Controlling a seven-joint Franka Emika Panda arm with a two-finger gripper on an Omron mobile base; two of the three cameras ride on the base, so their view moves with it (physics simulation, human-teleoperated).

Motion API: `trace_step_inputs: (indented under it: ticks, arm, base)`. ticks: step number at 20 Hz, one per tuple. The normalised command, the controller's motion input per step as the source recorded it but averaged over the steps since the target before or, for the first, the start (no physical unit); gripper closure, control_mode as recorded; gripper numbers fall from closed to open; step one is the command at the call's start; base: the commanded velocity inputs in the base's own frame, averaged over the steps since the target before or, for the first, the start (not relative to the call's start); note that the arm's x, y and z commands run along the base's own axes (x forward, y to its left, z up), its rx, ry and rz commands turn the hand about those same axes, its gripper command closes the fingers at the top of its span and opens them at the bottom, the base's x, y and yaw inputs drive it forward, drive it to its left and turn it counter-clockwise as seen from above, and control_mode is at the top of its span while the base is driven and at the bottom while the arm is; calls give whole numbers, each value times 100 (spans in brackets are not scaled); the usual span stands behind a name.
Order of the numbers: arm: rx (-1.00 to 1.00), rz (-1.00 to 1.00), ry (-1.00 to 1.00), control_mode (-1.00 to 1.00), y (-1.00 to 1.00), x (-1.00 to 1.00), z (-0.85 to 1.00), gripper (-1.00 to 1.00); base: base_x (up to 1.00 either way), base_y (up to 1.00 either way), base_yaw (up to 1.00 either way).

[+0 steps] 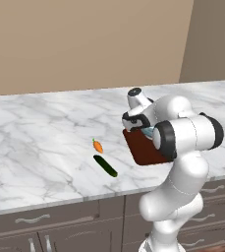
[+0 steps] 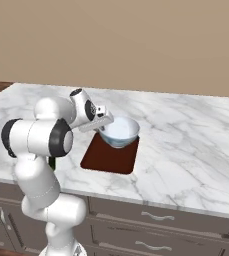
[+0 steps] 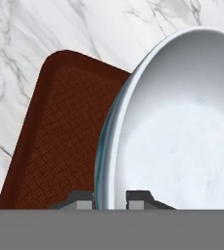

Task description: Place the two vegetables and bowl onto the tray for setting up a vegetable dip station.

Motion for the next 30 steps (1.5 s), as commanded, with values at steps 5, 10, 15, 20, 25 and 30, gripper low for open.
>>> trace_step_inputs:
  ticks: [5,10,15,20,25,30]
  arm:
    - [-8,-10,3,-100,-4,23,-14,100]
    - [-2,-1,1,-100,0,14,-6,100]
    - [0,0,0,-100,0,11,0,100]
    - [0,1,0,-100,0,22,0,100]
    - [0,0,0,-100,11,26,0,100]
    - [0,0,3,-100,28,22,0,100]
  base:
    - [0,0,0]
    - [0,0,0]
    - [0,0,0]
    - [0,0,0]
    - [0,0,0]
    - [0,0,0]
